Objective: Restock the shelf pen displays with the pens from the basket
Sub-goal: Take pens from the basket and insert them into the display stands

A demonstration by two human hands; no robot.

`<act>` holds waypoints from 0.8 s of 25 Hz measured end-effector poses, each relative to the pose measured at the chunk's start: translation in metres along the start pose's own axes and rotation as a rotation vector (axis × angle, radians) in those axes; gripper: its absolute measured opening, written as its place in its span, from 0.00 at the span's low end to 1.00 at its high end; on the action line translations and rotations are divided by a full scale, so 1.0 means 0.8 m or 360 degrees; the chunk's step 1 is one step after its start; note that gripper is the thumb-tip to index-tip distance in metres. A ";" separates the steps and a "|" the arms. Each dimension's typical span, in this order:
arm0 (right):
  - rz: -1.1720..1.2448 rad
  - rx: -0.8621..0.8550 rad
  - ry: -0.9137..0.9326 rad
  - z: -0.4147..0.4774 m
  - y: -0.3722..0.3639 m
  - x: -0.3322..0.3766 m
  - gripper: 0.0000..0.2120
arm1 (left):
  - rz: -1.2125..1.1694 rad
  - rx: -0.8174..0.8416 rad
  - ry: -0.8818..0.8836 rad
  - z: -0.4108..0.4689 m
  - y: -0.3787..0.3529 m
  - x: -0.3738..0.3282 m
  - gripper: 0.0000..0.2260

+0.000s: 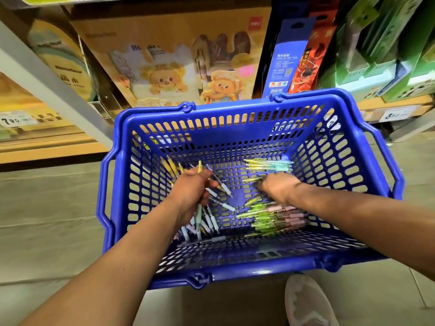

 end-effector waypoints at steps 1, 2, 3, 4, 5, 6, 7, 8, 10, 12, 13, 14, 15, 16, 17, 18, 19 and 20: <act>0.0033 -0.0024 0.0010 0.001 0.004 0.001 0.20 | -0.0018 0.0002 -0.0001 0.000 -0.001 -0.002 0.09; 0.0083 -0.0068 0.0021 0.004 0.010 0.000 0.16 | -0.0032 0.0001 -0.0008 -0.001 -0.003 -0.006 0.09; 0.0193 -0.0134 0.0014 0.004 0.017 0.000 0.10 | -0.0058 -0.0001 -0.0007 -0.003 -0.007 -0.008 0.10; 0.0362 -0.0213 0.0005 0.004 0.025 0.000 0.05 | -0.0099 -0.0001 0.0005 -0.004 -0.010 -0.010 0.11; 0.0578 -0.0299 0.0004 0.001 0.035 0.003 0.04 | -0.0132 -0.0003 0.0025 -0.006 -0.013 -0.010 0.12; 0.0831 -0.0376 0.0012 -0.004 0.045 0.007 0.04 | -0.0142 -0.0010 0.0043 -0.007 -0.015 -0.009 0.14; 0.1097 -0.0404 0.0039 -0.011 0.054 0.013 0.04 | -0.0128 -0.0020 0.0051 -0.007 -0.015 -0.006 0.17; 0.1344 -0.0379 0.0089 -0.021 0.062 0.024 0.05 | -0.0111 -0.0029 0.0049 -0.008 -0.015 -0.004 0.20; 0.1581 -0.0318 0.0183 -0.035 0.071 0.047 0.05 | -0.0081 -0.0015 0.0025 -0.008 -0.018 -0.004 0.20; 0.1531 -0.0346 0.0260 -0.045 0.079 0.070 0.06 | -0.0012 0.0023 -0.0011 -0.010 -0.022 -0.007 0.17; 0.1473 -0.0362 0.0306 -0.047 0.083 0.080 0.07 | 0.0014 0.0031 -0.0025 -0.009 -0.024 -0.008 0.16; 0.1449 -0.0358 0.0350 -0.050 0.086 0.089 0.09 | 0.0014 0.0033 -0.0038 -0.008 -0.025 -0.008 0.16; 0.1462 -0.0343 0.0392 -0.051 0.088 0.096 0.10 | 0.0002 0.0033 -0.0060 -0.006 -0.026 -0.008 0.15; 0.1493 -0.0324 0.0419 -0.050 0.088 0.099 0.11 | 0.0010 0.0027 -0.0095 -0.004 -0.026 -0.009 0.14; 0.1500 -0.0312 0.0414 -0.046 0.086 0.099 0.12 | 0.0044 0.0004 -0.0135 -0.002 -0.023 -0.010 0.14; 0.1465 -0.0316 0.0369 -0.039 0.082 0.094 0.12 | 0.0077 -0.0031 -0.0168 -0.001 -0.019 -0.011 0.13; 0.1383 -0.0329 0.0291 -0.029 0.077 0.084 0.11 | 0.0082 -0.0065 -0.0191 0.001 -0.014 -0.011 0.12; 0.1258 -0.0336 0.0188 -0.018 0.069 0.069 0.10 | 0.0049 -0.0088 -0.0196 0.002 -0.010 -0.010 0.11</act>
Point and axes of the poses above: each hand's wrist, its own z-axis towards the middle knuckle, its own y-axis out of the back of the hand, x = y × z, the point moved 4 cm from there along z, towards the middle knuckle
